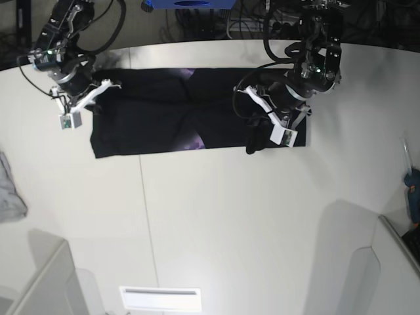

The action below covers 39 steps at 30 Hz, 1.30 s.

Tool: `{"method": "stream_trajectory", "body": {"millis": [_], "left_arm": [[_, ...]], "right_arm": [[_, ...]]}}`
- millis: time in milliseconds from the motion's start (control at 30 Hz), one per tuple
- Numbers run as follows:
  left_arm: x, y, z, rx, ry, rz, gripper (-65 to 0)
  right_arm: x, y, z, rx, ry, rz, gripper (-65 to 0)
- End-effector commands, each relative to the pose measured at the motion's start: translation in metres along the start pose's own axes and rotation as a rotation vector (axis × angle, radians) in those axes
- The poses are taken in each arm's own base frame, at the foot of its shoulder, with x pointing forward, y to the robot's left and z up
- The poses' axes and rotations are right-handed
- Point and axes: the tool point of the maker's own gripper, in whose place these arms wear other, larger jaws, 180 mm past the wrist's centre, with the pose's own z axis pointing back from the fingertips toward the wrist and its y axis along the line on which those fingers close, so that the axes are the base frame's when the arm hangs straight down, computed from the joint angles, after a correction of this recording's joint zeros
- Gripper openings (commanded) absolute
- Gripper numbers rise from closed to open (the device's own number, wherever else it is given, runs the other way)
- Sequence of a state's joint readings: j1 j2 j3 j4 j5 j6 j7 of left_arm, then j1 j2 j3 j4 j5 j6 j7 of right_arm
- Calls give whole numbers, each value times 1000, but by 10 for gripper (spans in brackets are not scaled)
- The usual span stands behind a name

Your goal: Fold the T-shirt properly

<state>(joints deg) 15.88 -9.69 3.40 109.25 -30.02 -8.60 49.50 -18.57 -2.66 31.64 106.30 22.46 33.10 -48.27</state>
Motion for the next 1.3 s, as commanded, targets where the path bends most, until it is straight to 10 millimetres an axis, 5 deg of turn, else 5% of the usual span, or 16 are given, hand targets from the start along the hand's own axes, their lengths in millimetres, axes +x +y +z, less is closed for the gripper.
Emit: {"method": "stream_trajectory", "body": {"millis": [0,167,467,1200,1267], "left_arm": [[13,-7,0,-19,-41,-7,-650],[20,-27,-8,-63,-56,-2,-650],[0,-40,-28,-100,11,26,-650],[-2,-39,-29,-100,16,30,-650],[-2,-39,-29,-100,16,30,-579]], "right_arm": [[14,-1,4,3,-45,20,-650],[14,-1,4,2,-45,21,-650],[14,-3,5,-4,-46,20,-650],[13,-2,4,1,-44,21,-650],[13,-2,4,1,-44,21,-650]]}}
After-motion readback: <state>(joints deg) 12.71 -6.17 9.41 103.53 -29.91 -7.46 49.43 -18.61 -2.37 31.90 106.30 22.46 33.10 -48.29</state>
